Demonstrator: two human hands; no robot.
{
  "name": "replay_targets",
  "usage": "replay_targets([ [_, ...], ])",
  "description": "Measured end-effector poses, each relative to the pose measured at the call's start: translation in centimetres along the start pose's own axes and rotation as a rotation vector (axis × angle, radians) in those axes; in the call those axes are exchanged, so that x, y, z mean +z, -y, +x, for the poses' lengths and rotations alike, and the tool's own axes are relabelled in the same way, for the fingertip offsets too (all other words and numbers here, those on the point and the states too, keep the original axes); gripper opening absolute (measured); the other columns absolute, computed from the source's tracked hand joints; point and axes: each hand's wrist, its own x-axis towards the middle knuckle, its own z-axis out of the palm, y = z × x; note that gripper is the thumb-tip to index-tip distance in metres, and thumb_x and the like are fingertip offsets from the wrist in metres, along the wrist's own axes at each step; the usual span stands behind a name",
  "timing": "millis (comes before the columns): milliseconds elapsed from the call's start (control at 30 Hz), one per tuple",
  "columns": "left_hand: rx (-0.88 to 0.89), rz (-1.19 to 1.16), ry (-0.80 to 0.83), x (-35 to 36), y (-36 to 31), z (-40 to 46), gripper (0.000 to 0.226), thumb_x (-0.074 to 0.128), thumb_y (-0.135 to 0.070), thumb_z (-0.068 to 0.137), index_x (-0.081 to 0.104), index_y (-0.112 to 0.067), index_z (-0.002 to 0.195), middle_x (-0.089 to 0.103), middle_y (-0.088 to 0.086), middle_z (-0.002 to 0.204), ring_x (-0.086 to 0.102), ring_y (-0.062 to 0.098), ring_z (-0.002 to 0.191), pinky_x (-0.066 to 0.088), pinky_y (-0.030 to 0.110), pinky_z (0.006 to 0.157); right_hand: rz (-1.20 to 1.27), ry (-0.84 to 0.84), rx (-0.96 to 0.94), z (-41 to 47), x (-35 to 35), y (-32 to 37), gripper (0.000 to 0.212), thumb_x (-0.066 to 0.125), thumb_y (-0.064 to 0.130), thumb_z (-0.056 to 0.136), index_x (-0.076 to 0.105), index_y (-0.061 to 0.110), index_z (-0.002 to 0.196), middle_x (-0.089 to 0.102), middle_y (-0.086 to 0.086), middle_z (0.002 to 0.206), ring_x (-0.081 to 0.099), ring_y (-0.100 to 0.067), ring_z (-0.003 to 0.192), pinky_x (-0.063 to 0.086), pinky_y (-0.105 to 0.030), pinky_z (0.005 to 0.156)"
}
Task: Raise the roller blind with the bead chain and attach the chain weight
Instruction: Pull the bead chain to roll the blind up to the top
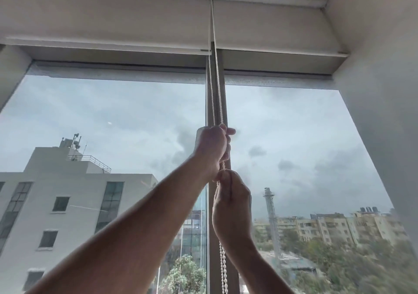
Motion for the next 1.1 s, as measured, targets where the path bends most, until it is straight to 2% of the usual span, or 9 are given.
replay_targets([
  [167, 0.173, 0.116, -0.165, 0.6, 1.0, -0.3, 0.035, 0.044, -0.012, 0.092, 0.063, -0.017, 0.063, 0.042, -0.008, 0.046, 0.032, 0.015, 0.041, 0.025, 0.026, 0.046, 0.271, 0.179, 0.251, 0.5, -1.0, -0.6, 0.048, 0.041, 0.018, 0.105, 0.052, 0.032, 0.061, 0.035, 0.009, 0.049, 0.029, -0.014, 0.043, 0.027, -0.027, 0.043],
  [267, 0.219, 0.157, -0.199, 0.0, 1.5, -1.0, 0.039, 0.043, -0.008, 0.089, 0.064, -0.020, 0.059, 0.041, -0.010, 0.038, 0.035, 0.016, 0.043, 0.029, 0.028, 0.050, 0.454, 0.243, 0.480, 1.8, -1.6, -1.2, 0.042, 0.037, 0.024, 0.107, 0.066, 0.028, 0.077, 0.042, 0.005, 0.048, 0.039, -0.012, 0.039, 0.038, -0.024, 0.041],
  [367, 0.230, 0.125, -0.173, -0.4, 2.4, -1.9, 0.037, 0.041, -0.004, 0.089, 0.065, -0.018, 0.064, 0.042, -0.010, 0.036, 0.040, 0.008, 0.033, 0.033, 0.017, 0.040, 0.422, 0.242, 0.545, 4.5, -2.0, -1.2, 0.038, 0.033, 0.033, 0.107, 0.065, 0.014, 0.101, 0.063, -0.003, 0.064, 0.063, -0.012, 0.056, 0.051, -0.028, 0.054],
  [467, 0.255, 0.121, -0.121, -0.6, 3.1, -3.2, 0.034, 0.043, -0.006, 0.093, 0.064, -0.013, 0.067, 0.047, -0.013, 0.036, 0.041, -0.001, 0.032, 0.034, 0.015, 0.037, 0.413, 0.258, 0.551, 7.5, -1.9, -0.7, 0.044, 0.035, 0.043, 0.105, 0.064, 0.011, 0.111, 0.068, -0.006, 0.081, 0.067, -0.017, 0.076, 0.052, -0.036, 0.068],
  [733, 0.318, 0.134, -0.108, -1.7, 6.4, -6.3, 0.038, 0.048, -0.011, 0.100, 0.067, -0.017, 0.068, 0.046, -0.012, 0.041, 0.037, 0.008, 0.046, 0.029, 0.028, 0.049, 0.501, 0.357, 0.641, 13.0, 0.8, 3.7, 0.041, 0.039, 0.038, 0.105, 0.058, 0.002, 0.111, 0.068, -0.011, 0.082, 0.070, -0.019, 0.066, 0.061, -0.037, 0.063],
  [833, 0.295, 0.107, -0.086, -1.7, 7.9, -7.2, 0.042, 0.049, -0.012, 0.101, 0.068, -0.023, 0.065, 0.038, -0.006, 0.046, 0.030, 0.014, 0.046, 0.024, 0.030, 0.047, 0.502, 0.281, 0.703, 13.7, 2.5, 4.5, 0.033, 0.038, 0.029, 0.106, 0.059, 0.004, 0.102, 0.056, -0.002, 0.060, 0.049, -0.007, 0.037, 0.039, -0.018, 0.036],
  [900, 0.297, 0.110, -0.087, -2.0, 8.6, -7.4, 0.042, 0.049, -0.015, 0.101, 0.068, -0.026, 0.066, 0.035, -0.005, 0.046, 0.029, 0.015, 0.046, 0.023, 0.031, 0.047, 0.484, 0.206, 0.679, 13.5, 3.3, 4.2, 0.029, 0.034, 0.012, 0.101, 0.061, 0.008, 0.090, 0.040, 0.005, 0.046, 0.030, -0.006, 0.030, 0.023, -0.016, 0.034],
  [967, 0.304, 0.173, -0.096, -2.6, 9.4, -7.2, 0.040, 0.049, -0.019, 0.102, 0.068, -0.026, 0.068, 0.034, -0.005, 0.046, 0.029, 0.017, 0.048, 0.023, 0.032, 0.048, 0.415, 0.145, 0.600, 12.8, 3.6, 3.5, 0.038, 0.026, -0.003, 0.086, 0.061, 0.011, 0.081, 0.035, 0.003, 0.046, 0.026, -0.008, 0.029, 0.019, -0.018, 0.035],
  [1100, 0.228, 0.197, 0.028, -3.8, 10.5, -7.1, 0.039, 0.047, -0.018, 0.103, 0.066, -0.020, 0.069, 0.032, -0.006, 0.045, 0.026, 0.011, 0.040, 0.020, 0.024, 0.044, 0.314, 0.098, 0.476, 11.3, 3.1, 1.5, 0.041, 0.026, -0.001, 0.078, 0.062, 0.019, 0.073, 0.039, 0.008, 0.043, 0.030, -0.009, 0.029, 0.024, -0.021, 0.035],
])
